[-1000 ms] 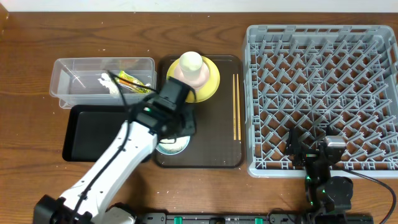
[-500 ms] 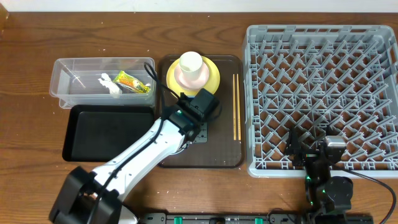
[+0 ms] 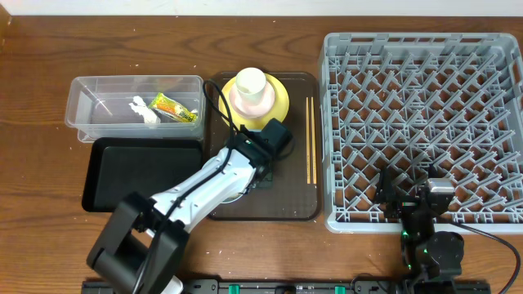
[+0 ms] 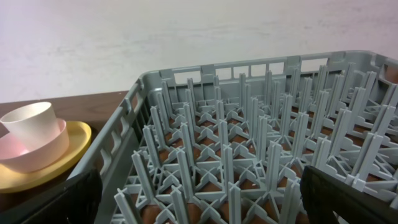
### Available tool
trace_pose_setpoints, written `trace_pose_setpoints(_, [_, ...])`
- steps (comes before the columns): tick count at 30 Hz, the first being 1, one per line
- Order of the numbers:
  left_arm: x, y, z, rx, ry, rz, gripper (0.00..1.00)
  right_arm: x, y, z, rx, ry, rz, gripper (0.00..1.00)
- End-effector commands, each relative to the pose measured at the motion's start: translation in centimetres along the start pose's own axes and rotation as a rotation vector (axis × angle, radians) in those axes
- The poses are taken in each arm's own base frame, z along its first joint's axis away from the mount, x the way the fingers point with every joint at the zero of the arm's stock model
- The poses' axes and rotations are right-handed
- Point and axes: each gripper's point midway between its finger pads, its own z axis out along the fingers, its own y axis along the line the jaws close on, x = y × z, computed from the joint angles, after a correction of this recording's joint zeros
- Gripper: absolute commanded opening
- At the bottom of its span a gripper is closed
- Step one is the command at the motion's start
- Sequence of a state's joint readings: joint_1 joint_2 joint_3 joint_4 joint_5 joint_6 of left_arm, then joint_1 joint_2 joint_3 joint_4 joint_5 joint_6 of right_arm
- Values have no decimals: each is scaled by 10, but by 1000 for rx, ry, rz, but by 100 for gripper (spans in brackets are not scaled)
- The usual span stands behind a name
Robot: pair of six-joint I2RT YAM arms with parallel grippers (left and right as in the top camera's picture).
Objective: Sort waste into correct bins and load items into the dishwasher rack
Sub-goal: 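Move the left gripper to the light-blue rice bowl and grip its rim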
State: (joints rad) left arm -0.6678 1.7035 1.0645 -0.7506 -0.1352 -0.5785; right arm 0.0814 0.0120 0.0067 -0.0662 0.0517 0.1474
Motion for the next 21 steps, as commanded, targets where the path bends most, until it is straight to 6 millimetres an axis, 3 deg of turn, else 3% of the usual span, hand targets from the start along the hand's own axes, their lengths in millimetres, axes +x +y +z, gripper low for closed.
trace_pose_setpoints(1, [4,5,7,-35,9,0,23,1,-2,0,6,1,-14,99])
trace_pose_setpoints(3, [4,5,7,-35,9,-2,19,1,-2,0,6,1,-14,99])
trace_pose_setpoints(21, [5,4,12,-42,17,-62,19,1,-2,0,6,1,-14,99])
